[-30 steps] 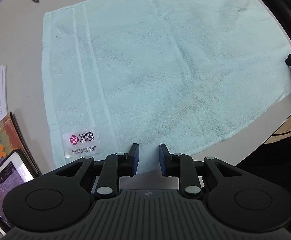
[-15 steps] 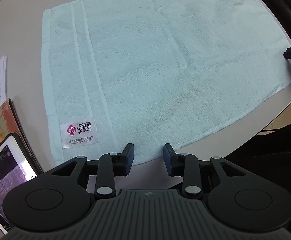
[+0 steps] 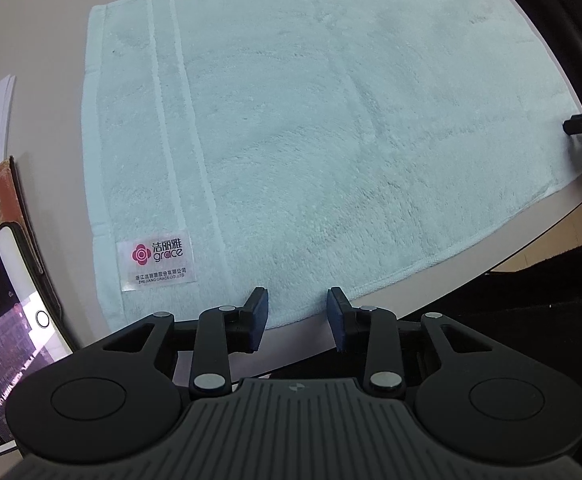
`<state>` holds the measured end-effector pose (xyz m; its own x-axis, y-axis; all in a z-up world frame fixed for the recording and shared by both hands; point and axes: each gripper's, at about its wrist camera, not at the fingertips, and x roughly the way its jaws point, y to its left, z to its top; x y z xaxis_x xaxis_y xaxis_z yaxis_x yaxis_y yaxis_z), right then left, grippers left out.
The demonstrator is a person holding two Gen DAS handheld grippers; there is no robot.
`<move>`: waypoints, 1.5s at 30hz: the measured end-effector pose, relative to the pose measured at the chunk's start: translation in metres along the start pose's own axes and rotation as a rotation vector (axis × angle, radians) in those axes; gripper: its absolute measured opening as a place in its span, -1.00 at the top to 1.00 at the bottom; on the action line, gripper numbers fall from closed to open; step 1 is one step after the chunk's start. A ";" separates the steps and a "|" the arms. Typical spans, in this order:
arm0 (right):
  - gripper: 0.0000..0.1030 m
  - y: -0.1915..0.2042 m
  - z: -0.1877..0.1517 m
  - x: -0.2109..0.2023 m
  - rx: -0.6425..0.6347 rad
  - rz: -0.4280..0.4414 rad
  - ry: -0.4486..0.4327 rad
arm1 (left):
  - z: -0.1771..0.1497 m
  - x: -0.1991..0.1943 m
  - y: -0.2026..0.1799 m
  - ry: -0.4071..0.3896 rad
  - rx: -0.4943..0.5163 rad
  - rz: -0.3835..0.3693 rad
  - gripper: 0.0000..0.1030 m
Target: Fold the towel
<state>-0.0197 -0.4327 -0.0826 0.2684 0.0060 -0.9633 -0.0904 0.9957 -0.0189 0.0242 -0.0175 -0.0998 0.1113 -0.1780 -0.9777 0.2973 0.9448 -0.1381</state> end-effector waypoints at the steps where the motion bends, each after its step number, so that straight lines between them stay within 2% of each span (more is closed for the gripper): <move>1: 0.50 0.001 0.000 -0.001 -0.001 -0.006 -0.007 | 0.000 -0.004 0.001 -0.010 -0.003 0.028 0.29; 4: 0.50 0.003 -0.001 -0.006 0.012 -0.016 -0.035 | 0.005 -0.011 0.003 -0.048 -0.006 0.068 0.28; 13: 0.46 0.003 -0.002 -0.015 0.047 -0.021 -0.067 | 0.010 -0.006 0.008 -0.064 -0.067 0.067 0.20; 26: 0.29 -0.010 -0.024 -0.017 0.110 -0.044 -0.035 | -0.030 -0.015 0.033 -0.049 -0.152 0.118 0.13; 29: 0.28 -0.014 -0.030 -0.017 0.118 -0.050 -0.025 | -0.036 -0.017 0.040 -0.042 -0.162 0.103 0.13; 38: 0.18 -0.023 -0.047 -0.017 0.139 -0.065 0.004 | -0.049 -0.023 0.068 -0.018 -0.136 0.065 0.13; 45: 0.18 -0.025 -0.053 -0.021 0.151 -0.069 0.004 | -0.042 -0.022 0.085 0.001 -0.065 0.060 0.13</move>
